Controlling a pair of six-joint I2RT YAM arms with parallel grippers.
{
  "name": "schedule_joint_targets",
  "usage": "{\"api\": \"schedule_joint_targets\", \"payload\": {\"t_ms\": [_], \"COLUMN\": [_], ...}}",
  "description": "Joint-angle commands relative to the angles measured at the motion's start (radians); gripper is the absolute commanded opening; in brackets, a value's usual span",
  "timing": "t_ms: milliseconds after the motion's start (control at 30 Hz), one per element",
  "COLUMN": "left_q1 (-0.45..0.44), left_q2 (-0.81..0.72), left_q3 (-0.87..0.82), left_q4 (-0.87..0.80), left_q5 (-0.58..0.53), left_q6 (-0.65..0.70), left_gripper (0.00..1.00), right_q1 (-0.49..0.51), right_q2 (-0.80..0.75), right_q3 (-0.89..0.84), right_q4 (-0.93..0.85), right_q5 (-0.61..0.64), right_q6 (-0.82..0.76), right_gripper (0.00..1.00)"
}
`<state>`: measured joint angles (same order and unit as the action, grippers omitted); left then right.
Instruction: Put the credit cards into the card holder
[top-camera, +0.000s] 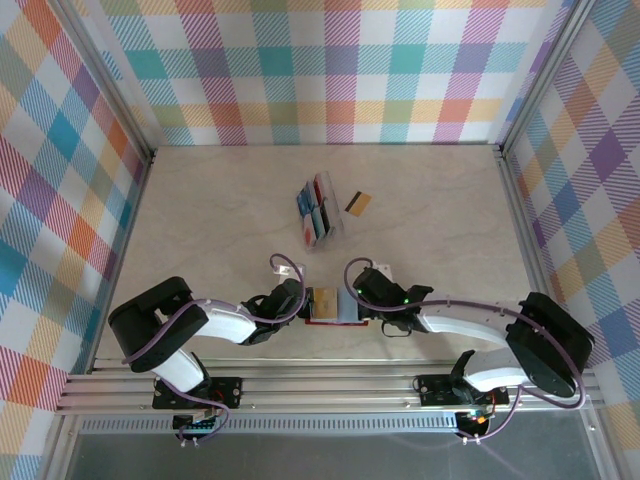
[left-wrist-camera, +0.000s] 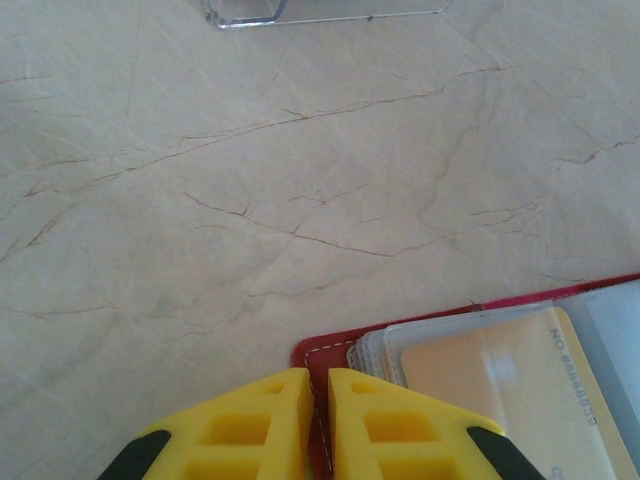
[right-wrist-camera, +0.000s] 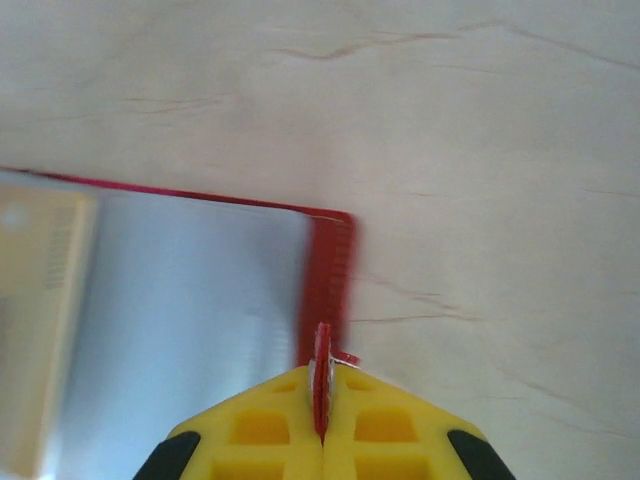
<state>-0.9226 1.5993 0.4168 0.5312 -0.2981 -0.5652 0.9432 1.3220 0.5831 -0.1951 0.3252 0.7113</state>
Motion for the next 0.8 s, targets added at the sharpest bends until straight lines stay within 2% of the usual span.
{"api": "schedule_joint_targets", "payload": {"t_ms": [0,100,300,367,533,667,767], "left_q1": [-0.021,-0.021,-0.020,-0.016,0.002,0.003,0.002], "left_q2": [0.103,0.109,0.102,0.078,-0.044,-0.169,-0.273], "left_q3": [-0.007,0.001,0.012,0.000,-0.071,-0.120,-0.152], "left_q4": [-0.108,-0.097,-0.093,-0.103,-0.162,-0.225,-0.279], "left_q5": [0.161,0.175,0.200,0.190,0.116,0.074,0.036], "left_q6": [-0.033,-0.046,-0.062,-0.070,-0.097,-0.113,-0.131], "left_gripper": [0.14,0.14,0.14,0.15,0.24,0.31,0.31], "right_q1": [0.014,0.014,0.014,0.014,-0.003,-0.007,-0.011], "right_q2": [-0.026,0.013,0.214,0.275,0.347,0.389,0.417], "right_q3": [0.042,0.049,0.096,0.136,0.155,0.169,0.197], "right_q4": [0.154,0.285,0.577,0.603,0.610,0.595,0.572], "right_q5": [-0.211,-0.367,-0.601,-0.626,-0.577,-0.558,-0.582], "right_q6": [-0.049,-0.034,0.036,0.047,0.066,0.060,0.051], "right_gripper": [0.00,0.00,0.00,0.00,0.02,0.18,0.36]}}
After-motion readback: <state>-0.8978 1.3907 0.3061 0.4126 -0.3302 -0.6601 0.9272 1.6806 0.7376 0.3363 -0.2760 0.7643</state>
